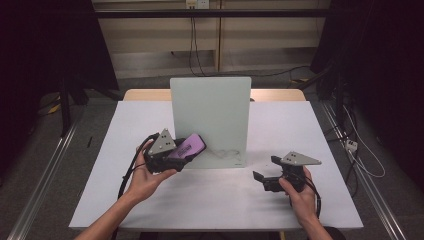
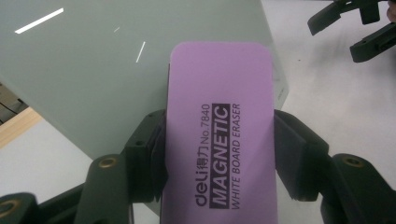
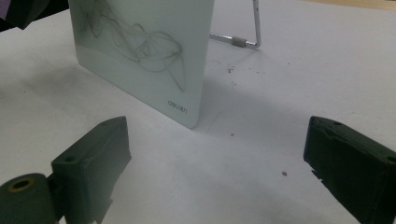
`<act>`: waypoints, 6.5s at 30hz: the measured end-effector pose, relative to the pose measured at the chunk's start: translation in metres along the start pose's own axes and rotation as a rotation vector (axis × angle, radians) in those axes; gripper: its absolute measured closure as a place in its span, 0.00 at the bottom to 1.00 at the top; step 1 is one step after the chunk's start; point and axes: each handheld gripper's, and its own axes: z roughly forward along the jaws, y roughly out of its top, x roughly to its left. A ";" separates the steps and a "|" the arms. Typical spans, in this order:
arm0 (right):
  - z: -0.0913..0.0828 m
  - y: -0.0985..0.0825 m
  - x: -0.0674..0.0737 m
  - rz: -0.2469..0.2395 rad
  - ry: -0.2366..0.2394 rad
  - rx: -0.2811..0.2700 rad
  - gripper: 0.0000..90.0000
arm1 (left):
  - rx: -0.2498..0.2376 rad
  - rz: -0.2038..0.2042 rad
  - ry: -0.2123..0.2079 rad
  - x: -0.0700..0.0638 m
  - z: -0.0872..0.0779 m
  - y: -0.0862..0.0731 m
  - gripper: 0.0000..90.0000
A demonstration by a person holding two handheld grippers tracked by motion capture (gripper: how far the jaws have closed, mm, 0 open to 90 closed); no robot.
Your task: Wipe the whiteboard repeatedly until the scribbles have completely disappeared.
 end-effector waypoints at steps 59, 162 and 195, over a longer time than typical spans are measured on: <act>0.001 -0.001 0.002 -0.015 0.019 0.010 0.08 | 0.142 0.142 -0.048 -0.022 0.042 -0.010 0.46; 0.000 -0.001 0.003 -0.017 0.020 0.008 0.08 | 0.108 0.181 -0.086 -0.014 0.047 0.006 0.45; 0.000 -0.001 0.003 -0.017 0.021 0.008 0.08 | -0.007 0.123 -0.058 0.000 0.043 0.037 0.45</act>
